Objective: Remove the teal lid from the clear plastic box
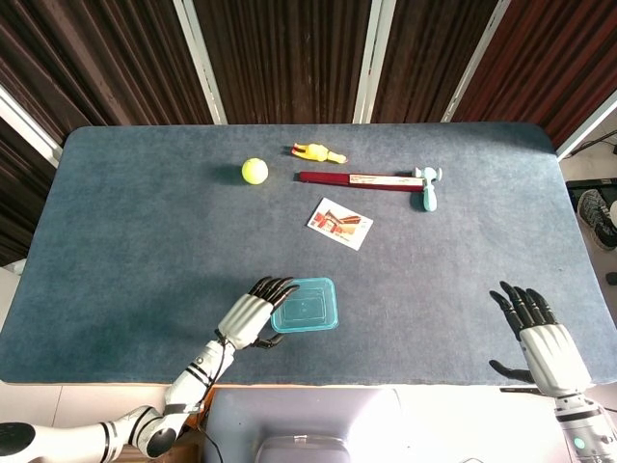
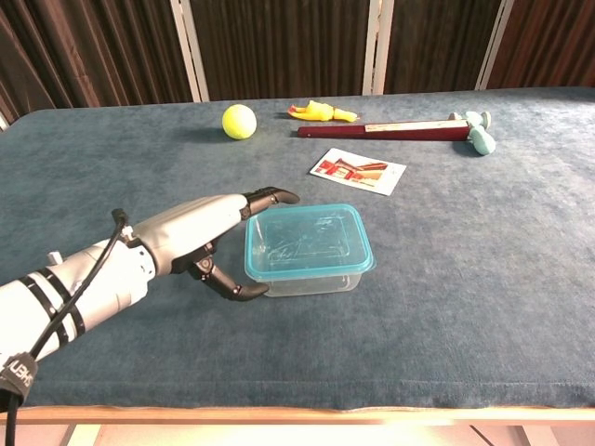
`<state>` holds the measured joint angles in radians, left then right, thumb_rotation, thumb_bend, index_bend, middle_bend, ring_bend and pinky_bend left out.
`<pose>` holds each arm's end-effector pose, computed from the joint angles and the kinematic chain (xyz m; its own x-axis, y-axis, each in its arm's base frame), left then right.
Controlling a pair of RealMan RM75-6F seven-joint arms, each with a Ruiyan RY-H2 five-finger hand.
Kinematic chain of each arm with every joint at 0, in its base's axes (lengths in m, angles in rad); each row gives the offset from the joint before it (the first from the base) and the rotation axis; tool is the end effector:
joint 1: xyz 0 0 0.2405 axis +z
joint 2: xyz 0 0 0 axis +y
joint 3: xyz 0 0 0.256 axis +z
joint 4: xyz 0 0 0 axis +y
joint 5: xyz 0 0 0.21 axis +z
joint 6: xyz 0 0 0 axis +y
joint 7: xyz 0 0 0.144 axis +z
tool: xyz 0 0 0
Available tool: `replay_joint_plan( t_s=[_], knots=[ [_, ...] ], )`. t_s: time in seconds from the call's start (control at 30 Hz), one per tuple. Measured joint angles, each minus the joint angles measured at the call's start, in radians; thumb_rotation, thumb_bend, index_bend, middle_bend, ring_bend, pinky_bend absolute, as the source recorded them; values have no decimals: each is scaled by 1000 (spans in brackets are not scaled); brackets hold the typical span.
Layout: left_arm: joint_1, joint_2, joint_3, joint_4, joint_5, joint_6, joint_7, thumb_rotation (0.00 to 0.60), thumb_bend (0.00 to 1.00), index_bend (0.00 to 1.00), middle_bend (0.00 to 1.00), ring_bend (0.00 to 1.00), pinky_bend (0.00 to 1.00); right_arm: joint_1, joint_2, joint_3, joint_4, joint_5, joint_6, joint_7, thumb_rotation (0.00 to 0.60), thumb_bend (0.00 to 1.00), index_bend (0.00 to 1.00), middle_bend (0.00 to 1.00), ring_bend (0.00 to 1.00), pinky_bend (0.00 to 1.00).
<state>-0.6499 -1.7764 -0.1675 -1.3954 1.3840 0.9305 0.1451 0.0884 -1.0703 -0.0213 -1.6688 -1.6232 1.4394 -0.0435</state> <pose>-0.1165 0.2893 -0.0858 0.2763 0.3803 0.8827 0.8739 -0.4817 -0.0660 -0.2954 -0.1644 0.1472 0.4443 -0.1107 0.8890 -0.8928 -0.1362 0.4293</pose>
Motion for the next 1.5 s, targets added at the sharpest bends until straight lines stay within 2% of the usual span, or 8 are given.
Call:
replay_joint_plan(
  t_s=[0.73, 0.9, 1.2, 1.5],
  knots=[
    [-71, -62, -24, -27, -196, 1, 275, 600, 285, 0, 0, 0, 0, -3, 15, -5, 4, -14, 14, 41, 600, 181, 0, 0, 0, 0],
    [-87, -78, -29, -9, -227, 0, 303, 600, 353, 0, 0, 0, 0, -4, 18, -6, 4, -17, 17, 48, 600, 182, 0, 0, 0, 0],
    [-107, -86, -21, 8, -229, 14, 324, 600, 362, 0, 0, 0, 4, -4, 20, -8, 5, -19, 17, 53, 600, 181, 0, 0, 0, 0],
    [-125, -75, -30, 3, -274, -13, 325, 600, 362, 0, 0, 1, 101, -3, 20, -10, 5, -21, 13, 50, 600, 181, 0, 0, 0, 0]
  ],
)
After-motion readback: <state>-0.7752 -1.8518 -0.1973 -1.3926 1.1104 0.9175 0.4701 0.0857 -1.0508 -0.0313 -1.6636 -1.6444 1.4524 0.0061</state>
